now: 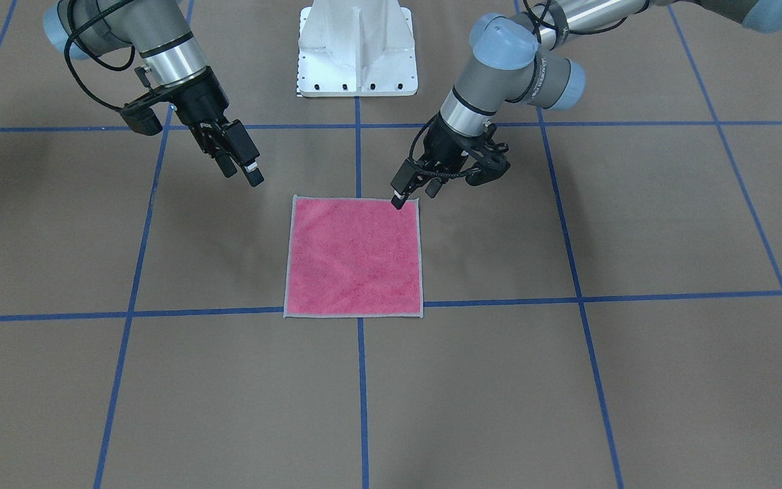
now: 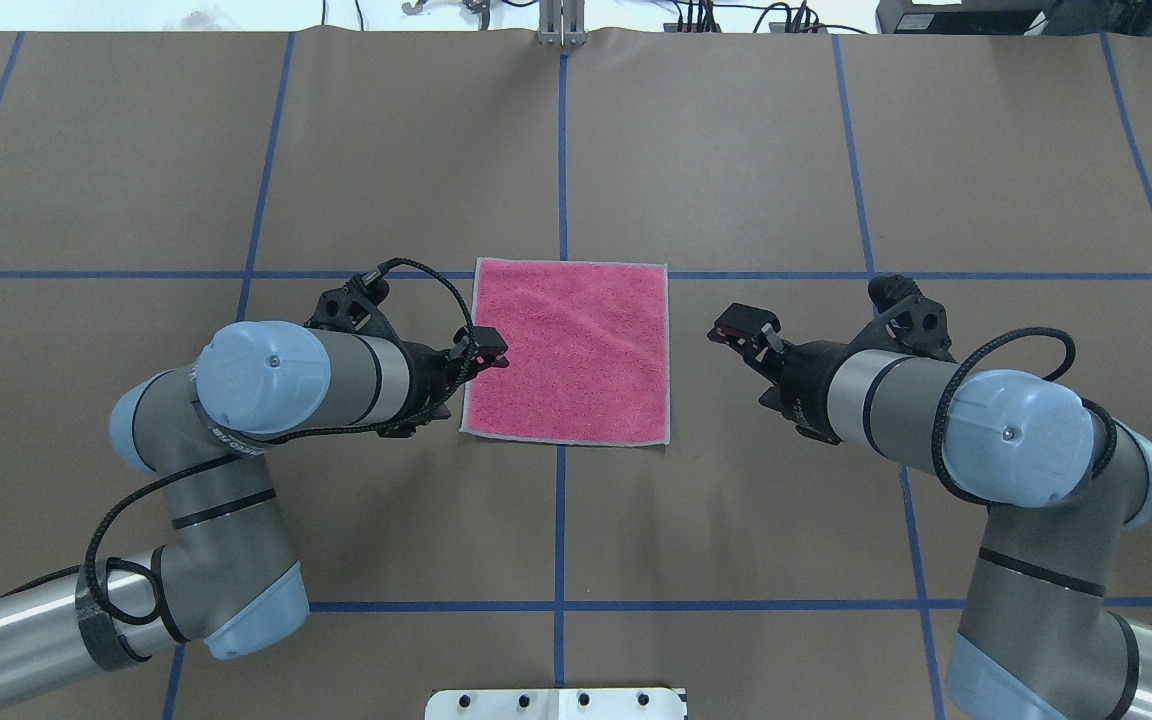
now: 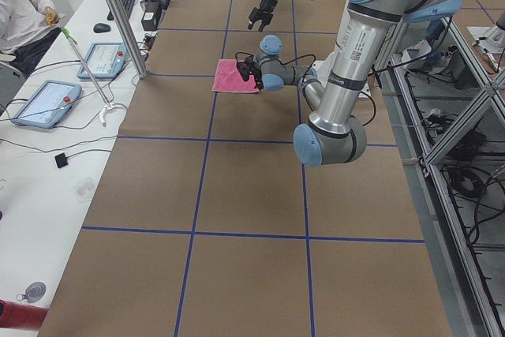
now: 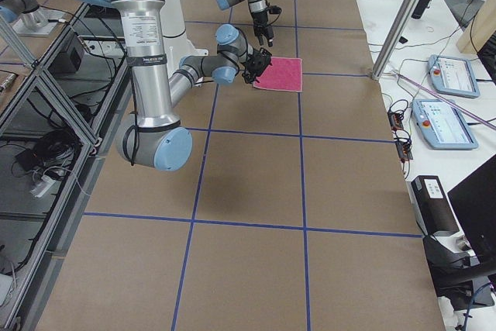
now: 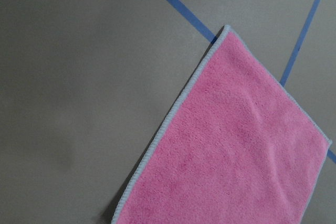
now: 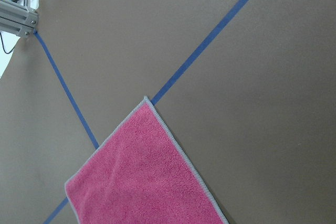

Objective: Fold towel twice with both arms

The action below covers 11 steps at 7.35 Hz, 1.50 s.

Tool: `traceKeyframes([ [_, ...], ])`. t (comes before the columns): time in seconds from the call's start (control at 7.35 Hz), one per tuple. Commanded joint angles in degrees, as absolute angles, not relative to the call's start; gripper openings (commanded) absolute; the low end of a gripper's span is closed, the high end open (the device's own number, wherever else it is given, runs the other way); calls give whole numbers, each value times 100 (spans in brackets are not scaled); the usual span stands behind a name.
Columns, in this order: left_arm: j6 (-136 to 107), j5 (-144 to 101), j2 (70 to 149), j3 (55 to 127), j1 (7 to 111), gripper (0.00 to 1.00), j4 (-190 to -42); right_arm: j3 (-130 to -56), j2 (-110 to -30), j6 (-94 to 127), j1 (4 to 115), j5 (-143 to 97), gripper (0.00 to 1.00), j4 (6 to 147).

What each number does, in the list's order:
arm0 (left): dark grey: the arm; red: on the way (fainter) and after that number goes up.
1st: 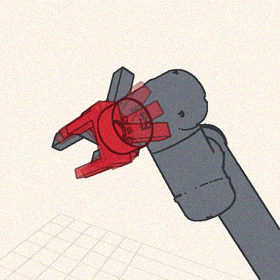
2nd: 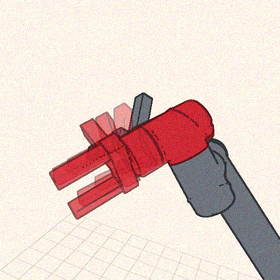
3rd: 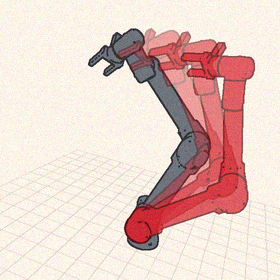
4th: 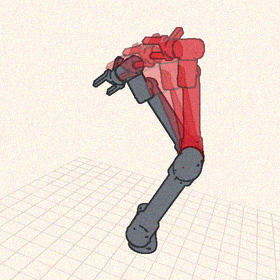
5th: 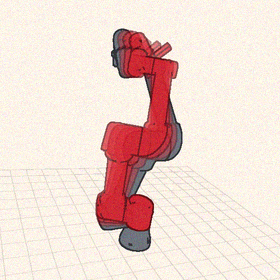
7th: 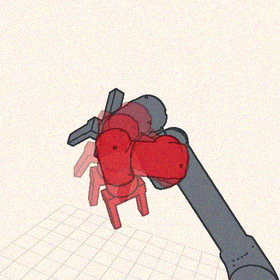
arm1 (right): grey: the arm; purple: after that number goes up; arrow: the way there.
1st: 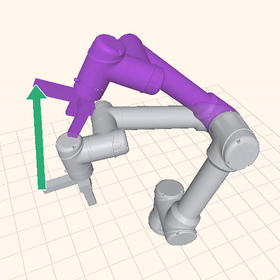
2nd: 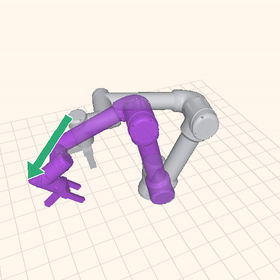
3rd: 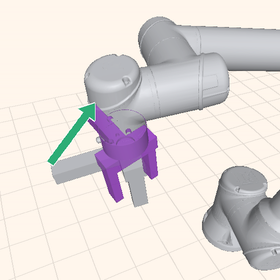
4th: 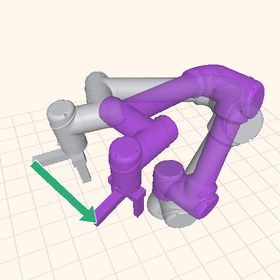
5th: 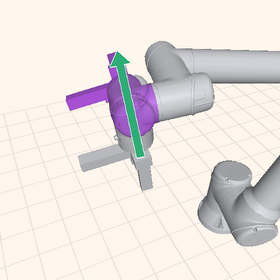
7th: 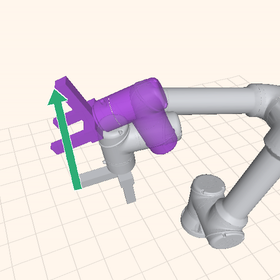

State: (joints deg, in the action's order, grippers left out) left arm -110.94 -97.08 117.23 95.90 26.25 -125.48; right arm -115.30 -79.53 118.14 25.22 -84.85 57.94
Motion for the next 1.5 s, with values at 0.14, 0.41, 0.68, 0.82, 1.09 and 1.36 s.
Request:
traceKeyframes([
  [0.14,-11065,-9642,11681,9545,2462,83,-12525,-11470,-7945,11812,2487,-8464,98,5792],
  [0.41,-11065,-9642,11698,9449,2435,79,-12524,-11435,-7945,11812,2444,-8403,98,5792],
  [0.68,-11065,-9642,11690,9431,2435,75,-12524,-11435,-7936,11812,2443,-8402,98,5792],
  [0.82,-11065,-9642,11698,9396,2435,74,-12524,-11435,-7937,11812,2435,-8402,98,5792],
  [1.09,-11057,-9642,11698,9343,2408,67,-12524,-11435,-7937,11812,2435,-8402,98,5792],
  [1.36,-11057,-9642,11698,9343,2408,60,-12524,-11435,-7928,11812,2435,-8402,98,5792],
])
